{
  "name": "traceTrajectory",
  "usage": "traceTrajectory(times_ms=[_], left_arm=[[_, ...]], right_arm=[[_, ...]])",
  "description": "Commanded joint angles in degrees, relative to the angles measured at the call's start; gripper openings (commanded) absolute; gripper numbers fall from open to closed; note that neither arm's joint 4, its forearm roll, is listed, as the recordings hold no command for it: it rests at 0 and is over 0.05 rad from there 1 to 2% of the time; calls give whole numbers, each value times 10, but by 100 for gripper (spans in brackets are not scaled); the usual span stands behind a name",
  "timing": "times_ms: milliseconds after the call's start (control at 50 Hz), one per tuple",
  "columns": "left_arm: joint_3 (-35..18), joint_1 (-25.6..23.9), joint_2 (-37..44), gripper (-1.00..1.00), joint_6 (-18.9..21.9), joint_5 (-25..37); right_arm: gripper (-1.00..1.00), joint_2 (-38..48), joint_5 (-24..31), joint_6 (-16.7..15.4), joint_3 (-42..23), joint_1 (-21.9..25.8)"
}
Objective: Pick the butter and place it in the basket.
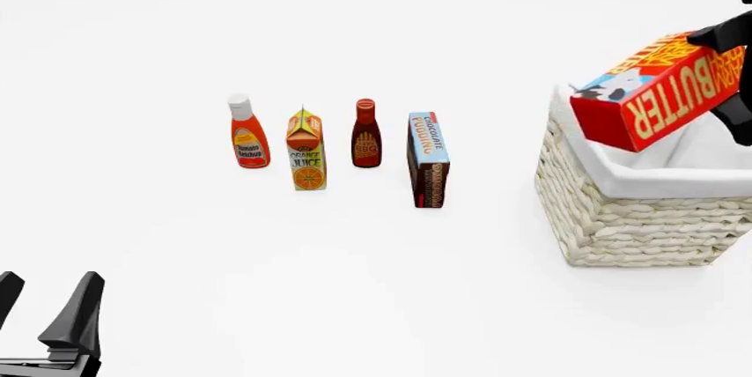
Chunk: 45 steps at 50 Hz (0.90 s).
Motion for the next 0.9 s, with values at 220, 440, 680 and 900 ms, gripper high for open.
traceTrajectory(times_ms=[220, 440, 680, 900], left_arm=[[0, 0, 0, 100, 0, 0], [0, 0, 0, 100, 0, 0], [0, 0, 0, 100, 0, 0], [0, 0, 0, 100, 0, 0]], right_arm=[[-100, 23, -45, 34, -1, -21], [-100, 48, -68, 41, -2, -33], [-100, 50, -87, 43, 20, -43], [-100, 49, -105, 51, 40, -51]])
